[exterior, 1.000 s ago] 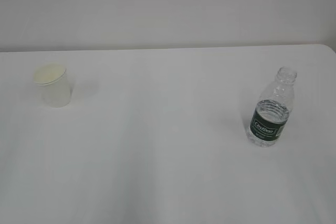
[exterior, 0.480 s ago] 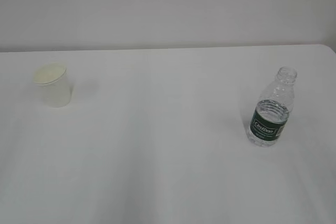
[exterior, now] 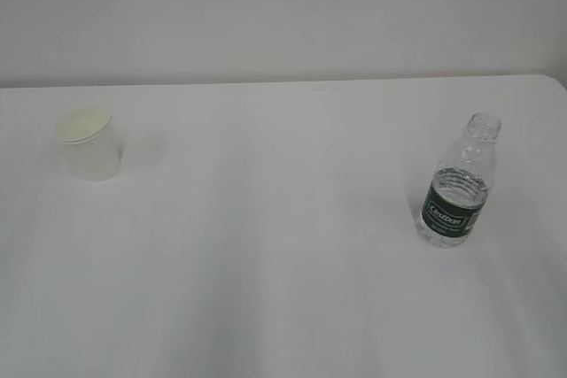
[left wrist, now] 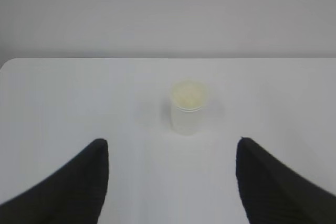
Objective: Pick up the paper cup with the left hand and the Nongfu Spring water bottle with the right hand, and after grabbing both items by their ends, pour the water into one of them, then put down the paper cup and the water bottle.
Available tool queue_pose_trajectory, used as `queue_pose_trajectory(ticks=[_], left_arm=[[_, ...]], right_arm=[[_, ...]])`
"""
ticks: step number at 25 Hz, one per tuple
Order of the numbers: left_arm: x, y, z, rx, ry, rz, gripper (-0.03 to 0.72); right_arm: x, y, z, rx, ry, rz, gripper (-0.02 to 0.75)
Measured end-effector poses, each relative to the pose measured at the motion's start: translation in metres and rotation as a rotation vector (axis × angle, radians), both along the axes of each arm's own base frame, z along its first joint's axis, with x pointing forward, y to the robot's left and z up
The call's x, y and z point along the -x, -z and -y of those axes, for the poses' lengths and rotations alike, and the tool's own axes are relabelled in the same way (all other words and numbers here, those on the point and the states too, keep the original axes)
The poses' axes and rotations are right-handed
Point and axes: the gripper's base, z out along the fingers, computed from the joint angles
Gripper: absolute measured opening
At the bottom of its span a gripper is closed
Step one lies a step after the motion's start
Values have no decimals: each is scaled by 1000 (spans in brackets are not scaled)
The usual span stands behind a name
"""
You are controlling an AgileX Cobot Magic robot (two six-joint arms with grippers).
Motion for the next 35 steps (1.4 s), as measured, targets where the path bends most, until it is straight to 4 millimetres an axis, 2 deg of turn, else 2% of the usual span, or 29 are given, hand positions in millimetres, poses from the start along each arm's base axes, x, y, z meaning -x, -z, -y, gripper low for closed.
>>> queue_pose_trajectory(ticks=[7,17,30,35], left_arm=[[-6,1,-2,-30,-7,-1,539],[-11,1,-2,-38,-11,0,537],[-57,19,-5,-34,-25,-81,520],[-72,35,-7,-35,-35,-103,515]], right_arm=[[-15,2,-1,46,-15,-9,514],[-17,-1,-3,9,-18,32,514],[-22,18,-3,-12,-9,115,514],[-26,20,-3,-11,-7,130,514]])
